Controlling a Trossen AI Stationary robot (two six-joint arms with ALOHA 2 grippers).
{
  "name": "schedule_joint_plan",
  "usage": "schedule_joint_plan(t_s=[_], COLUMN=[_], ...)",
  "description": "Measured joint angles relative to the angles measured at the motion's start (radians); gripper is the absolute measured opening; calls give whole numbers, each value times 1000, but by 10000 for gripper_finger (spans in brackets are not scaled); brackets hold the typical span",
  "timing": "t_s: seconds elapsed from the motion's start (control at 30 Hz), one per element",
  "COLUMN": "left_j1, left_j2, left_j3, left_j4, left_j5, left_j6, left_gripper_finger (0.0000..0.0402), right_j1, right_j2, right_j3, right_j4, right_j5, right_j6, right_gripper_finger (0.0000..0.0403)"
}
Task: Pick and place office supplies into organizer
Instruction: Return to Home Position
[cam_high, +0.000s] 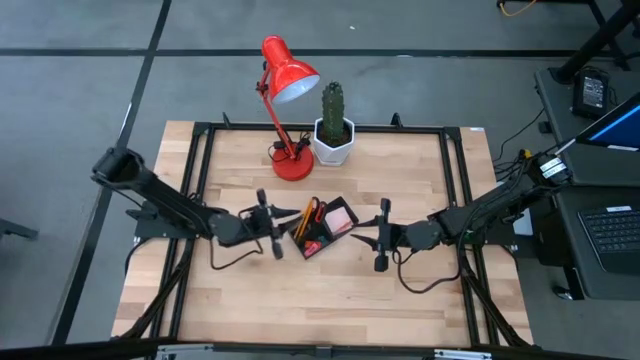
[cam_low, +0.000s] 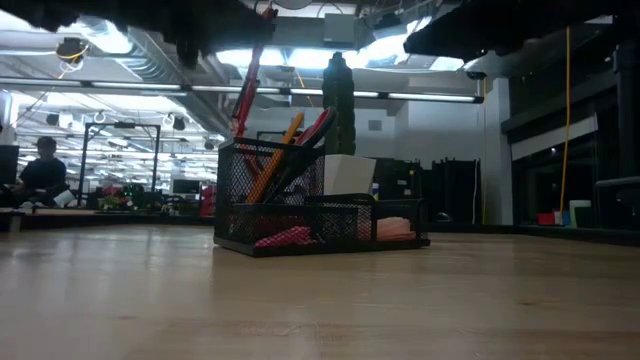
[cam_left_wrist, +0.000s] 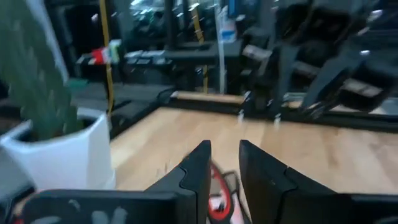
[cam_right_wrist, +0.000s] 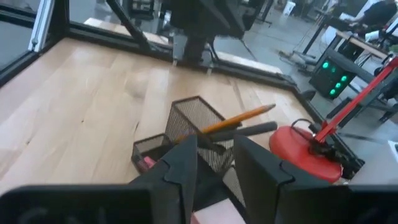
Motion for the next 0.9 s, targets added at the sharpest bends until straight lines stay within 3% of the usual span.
schedule_joint_plan(t_s=[0.23, 0.33, 0.47, 0.67, 0.9], left_j1=[14, 34, 69, 159, 312], left_j2=[-180, -272, -410, -597, -693], left_j3=[0, 0, 0, 0, -22], left_j4=[-137, -232, -398, -594, -605], left_j5=[152, 187, 202, 334, 554], left_j6=[122, 152, 157, 184, 217], left_gripper_finger=[39, 11, 3, 1, 1], right_j1=[-1, -1, -7, -47, -104], right_j2=[-47, -112, -223, -406, -583], right_j3=[6, 9, 9, 9, -3], right_j4=[20, -19, -117, -313, -419], right_j5=[0, 0, 0, -47, -179], right_j6=[-26, -25, -13, 57, 53], right_gripper_finger=[99, 68, 10, 3, 2])
